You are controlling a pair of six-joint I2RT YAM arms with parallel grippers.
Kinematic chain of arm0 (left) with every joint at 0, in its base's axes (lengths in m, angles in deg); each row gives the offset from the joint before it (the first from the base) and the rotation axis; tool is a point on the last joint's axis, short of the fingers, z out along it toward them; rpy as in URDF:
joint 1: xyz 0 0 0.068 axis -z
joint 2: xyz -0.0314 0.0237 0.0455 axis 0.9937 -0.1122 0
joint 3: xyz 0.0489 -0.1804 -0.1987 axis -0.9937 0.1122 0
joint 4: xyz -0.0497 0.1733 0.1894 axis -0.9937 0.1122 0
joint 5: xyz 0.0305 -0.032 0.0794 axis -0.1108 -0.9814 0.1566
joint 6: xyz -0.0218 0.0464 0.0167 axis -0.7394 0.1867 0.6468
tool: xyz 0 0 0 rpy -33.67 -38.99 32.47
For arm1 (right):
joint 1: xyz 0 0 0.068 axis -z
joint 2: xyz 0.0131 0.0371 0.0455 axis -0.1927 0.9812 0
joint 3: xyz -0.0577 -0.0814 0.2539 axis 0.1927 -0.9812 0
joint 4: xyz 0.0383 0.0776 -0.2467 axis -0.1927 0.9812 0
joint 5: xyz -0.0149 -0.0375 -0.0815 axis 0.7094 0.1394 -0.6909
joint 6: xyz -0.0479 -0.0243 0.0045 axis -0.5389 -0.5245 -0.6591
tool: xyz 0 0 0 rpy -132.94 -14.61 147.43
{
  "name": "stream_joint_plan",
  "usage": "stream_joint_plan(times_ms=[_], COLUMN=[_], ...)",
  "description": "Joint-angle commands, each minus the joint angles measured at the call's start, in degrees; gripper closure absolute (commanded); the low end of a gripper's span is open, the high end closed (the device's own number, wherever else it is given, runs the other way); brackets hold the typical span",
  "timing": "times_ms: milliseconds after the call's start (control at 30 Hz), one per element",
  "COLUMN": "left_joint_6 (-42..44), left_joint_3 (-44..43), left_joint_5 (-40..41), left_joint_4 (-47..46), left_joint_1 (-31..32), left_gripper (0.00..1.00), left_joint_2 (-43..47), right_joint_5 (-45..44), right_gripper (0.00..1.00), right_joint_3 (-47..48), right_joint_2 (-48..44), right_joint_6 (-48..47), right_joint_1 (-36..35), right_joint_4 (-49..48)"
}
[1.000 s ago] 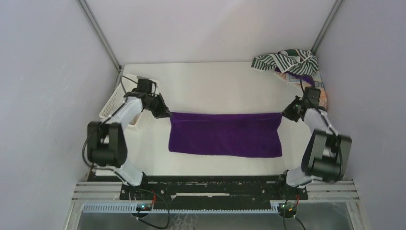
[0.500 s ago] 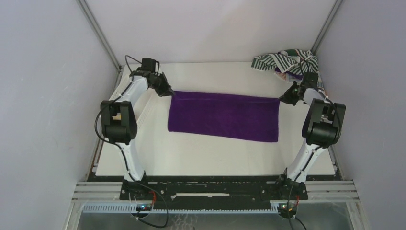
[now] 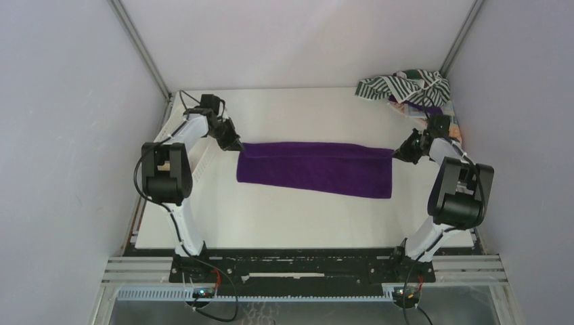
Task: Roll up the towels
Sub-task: Fold the towel at the center of the board.
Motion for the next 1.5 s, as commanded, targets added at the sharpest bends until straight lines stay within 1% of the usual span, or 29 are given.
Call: stream_joint_plan(times_ms=[0,267,433,567,667,933,1267,1467], left_joint_6=[3.53,6.20,7.71,8.44,8.62,8.89,8.98,9.15], left_joint_3=[2.01,6.54,7.88,8.06,8.18,9.01,8.55,8.00], left_joint_5=[0.13,0.64,2.19,5.10,6.18,7.04,9.29,12.29], left_joint_4=[2.84,5.86,7.76,9.13,9.55,9.95,10.32,11.20], left_joint_1=[-0.51,-0.82,-0.95,-0.94,-0.94,-0.74,0.18,1.45], left_gripper=[1.00,0.99,0.99,0.99,0.99,0.99,0.98,0.97], left_joint_2=[6.12,9.92,9.65,9.50,9.24,8.83,7.31,5.47], right_joint_5=[-3.07,-7.63,-10.82,-11.34,-11.75,-13.81,-13.80,-14.09], right_gripper=[1.00,1.00,1.00,1.00,1.00,1.00,1.00,1.00], right_joint_3=[-4.24,-10.63,-14.24,-17.46,-19.13,-20.93,-23.03,-24.53], right_joint_2=[-7.43,-16.17,-19.02,-20.74,-21.37,-23.40,-25.92,-24.19], right_joint_6=[-2.28,-2.96,-3.66,-3.16,-2.71,-1.96,-0.95,-0.98], right_joint_1=[0.79,1.57,1.57,1.12,0.49,-0.78,-2.05,-2.81], right_joint_4=[0.71,3.96,5.31,4.69,4.56,7.89,8.51,7.65])
